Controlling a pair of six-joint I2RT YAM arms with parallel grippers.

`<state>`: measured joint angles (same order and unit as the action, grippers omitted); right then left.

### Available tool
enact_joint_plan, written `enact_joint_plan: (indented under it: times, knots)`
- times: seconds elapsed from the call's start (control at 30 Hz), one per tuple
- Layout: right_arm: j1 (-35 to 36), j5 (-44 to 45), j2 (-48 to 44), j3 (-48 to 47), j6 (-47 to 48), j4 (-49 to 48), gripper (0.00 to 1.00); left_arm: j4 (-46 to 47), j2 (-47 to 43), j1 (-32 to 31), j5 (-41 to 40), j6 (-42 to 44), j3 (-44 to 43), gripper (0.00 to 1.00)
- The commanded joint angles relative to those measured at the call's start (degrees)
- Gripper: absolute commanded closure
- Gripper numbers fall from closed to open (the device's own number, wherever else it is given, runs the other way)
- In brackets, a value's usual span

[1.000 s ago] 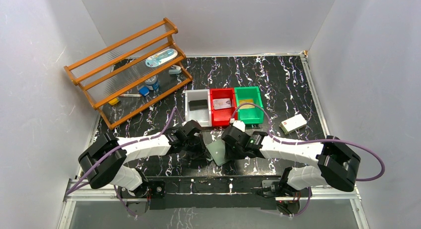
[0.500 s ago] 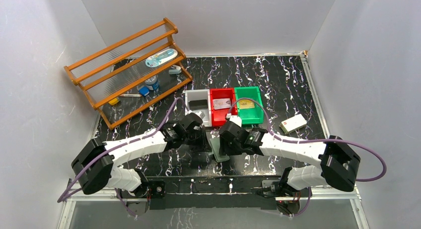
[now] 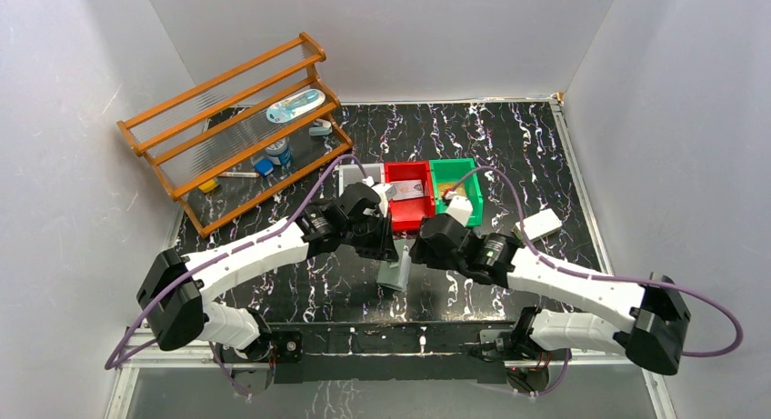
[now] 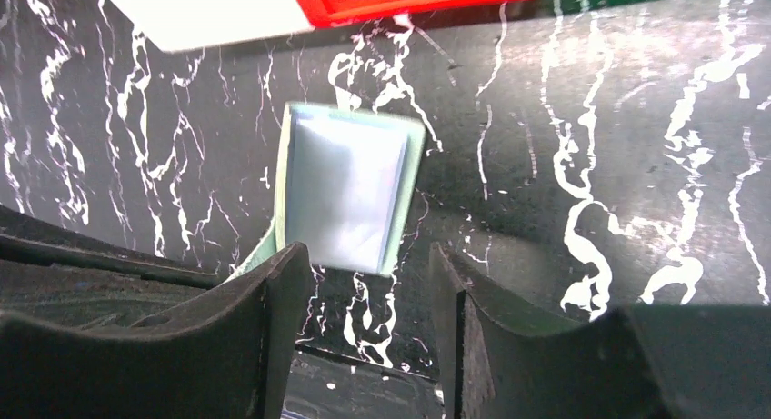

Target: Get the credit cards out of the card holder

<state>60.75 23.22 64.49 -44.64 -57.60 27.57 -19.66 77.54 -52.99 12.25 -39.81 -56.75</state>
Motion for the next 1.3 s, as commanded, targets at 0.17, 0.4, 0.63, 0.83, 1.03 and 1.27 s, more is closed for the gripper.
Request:
enact_joint_plan:
  times: [0.17, 0.4, 0.63, 0.83, 1.03, 1.27]
  knots:
    - [-1.03, 3.69, -9.29, 6.00, -5.78, -1.72, 0.38, -4.02, 0.38, 0.33, -0.73, -0.98, -2.92, 1.00]
    - [-1.96, -5.28, -5.22, 7.21, -5.68, -10.01, 0.40, -5.98, -1.44, 2.60, -7.25, -3.97, 3.13, 1.00]
    - [-2.05, -16.42, 9.13, -0.42, -0.58, -16.39, 0.52, -7.81, -5.91, 5.00, -9.21, -3.23, 9.94, 0.99]
    - [-2.05, -25.65, 22.58, -4.18, 1.48, -21.14, 0.60, -9.15, -5.01, 6.10, -11.06, -3.81, 12.08, 0.92]
    - [-2.05, -23.13, 25.62, -3.86, 0.56, -19.50, 0.60, -8.06, -5.99, 7.51, -11.37, -6.47, 12.82, 0.58]
    - [-2.20, -21.48, 25.60, -1.35, -0.92, -20.94, 0.60, -1.21, -6.30, 9.24, -6.96, -7.44, 17.06, 0.38]
